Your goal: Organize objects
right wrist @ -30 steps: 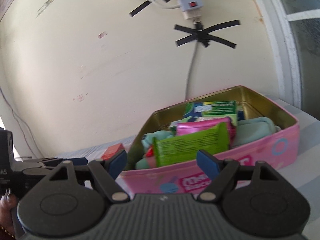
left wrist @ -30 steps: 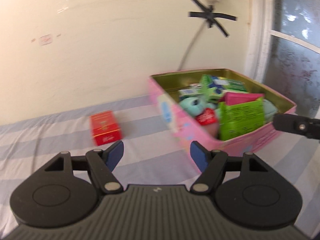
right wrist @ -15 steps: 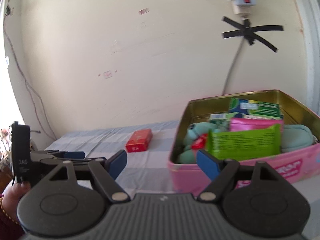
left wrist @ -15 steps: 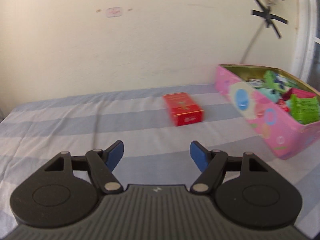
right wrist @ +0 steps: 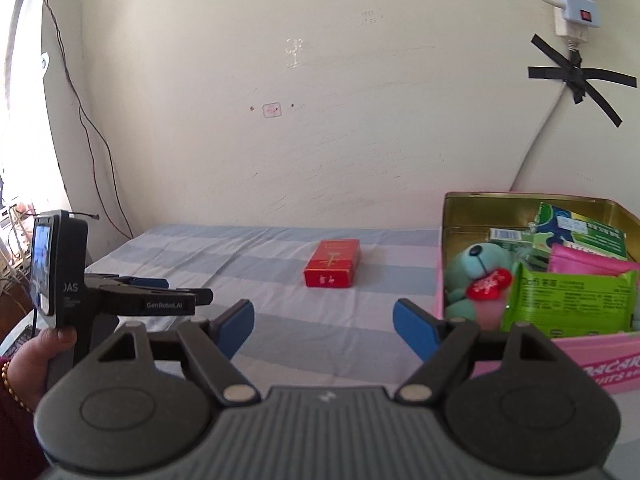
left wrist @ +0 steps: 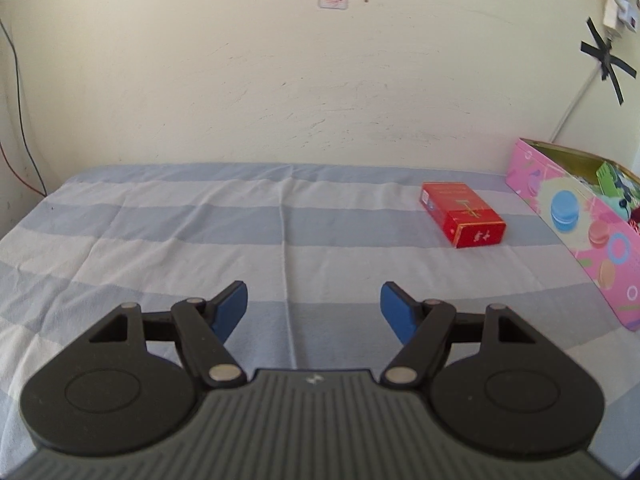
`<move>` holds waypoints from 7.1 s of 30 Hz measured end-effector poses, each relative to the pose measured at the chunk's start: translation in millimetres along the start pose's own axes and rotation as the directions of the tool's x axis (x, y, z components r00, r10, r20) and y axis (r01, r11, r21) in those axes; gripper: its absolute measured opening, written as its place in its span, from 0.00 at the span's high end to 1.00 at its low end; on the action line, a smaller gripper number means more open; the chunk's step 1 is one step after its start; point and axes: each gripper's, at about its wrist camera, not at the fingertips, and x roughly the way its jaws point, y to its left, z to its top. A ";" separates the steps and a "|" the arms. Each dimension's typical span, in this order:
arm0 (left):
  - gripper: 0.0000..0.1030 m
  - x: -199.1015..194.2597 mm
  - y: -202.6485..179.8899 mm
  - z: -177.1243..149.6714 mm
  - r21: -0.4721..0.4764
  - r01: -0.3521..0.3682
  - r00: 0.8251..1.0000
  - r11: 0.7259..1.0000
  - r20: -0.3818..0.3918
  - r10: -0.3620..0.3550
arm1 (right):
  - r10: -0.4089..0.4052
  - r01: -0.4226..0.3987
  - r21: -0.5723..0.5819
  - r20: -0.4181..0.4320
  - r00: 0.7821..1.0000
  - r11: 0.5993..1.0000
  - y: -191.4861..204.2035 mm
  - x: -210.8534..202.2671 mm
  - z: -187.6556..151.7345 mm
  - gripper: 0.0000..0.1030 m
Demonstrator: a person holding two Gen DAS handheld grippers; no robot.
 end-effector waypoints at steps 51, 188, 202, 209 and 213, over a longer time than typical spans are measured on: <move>0.21 5.5 47.6 7.9 -0.179 0.126 0.992 0.976 0.022 -0.124 | -0.105 0.092 -0.069 -0.216 0.971 0.993 15.9 197.3 17.5 0.43; 0.00 -101.6 -251.0 -40.3 0.249 0.023 1.000 0.968 -0.022 -0.018 | -0.167 0.054 0.480 0.196 0.966 0.876 -152.3 -154.1 -73.6 0.10; 0.00 -104.7 -266.8 -58.2 0.311 0.067 0.997 0.948 -0.062 -0.050 | -0.173 0.060 0.504 0.181 0.968 0.862 -160.7 -152.9 -80.2 0.10; 0.00 -104.3 -272.9 -62.9 0.317 0.083 0.995 0.945 -0.080 -0.060 | -0.177 0.061 0.520 0.175 0.969 0.852 -164.3 -152.0 -84.1 0.09; 0.00 -103.8 -273.9 -64.1 0.319 0.087 0.994 0.944 -0.088 -0.062 | -0.177 0.062 0.522 0.173 0.969 0.851 -164.6 -151.4 -85.0 0.09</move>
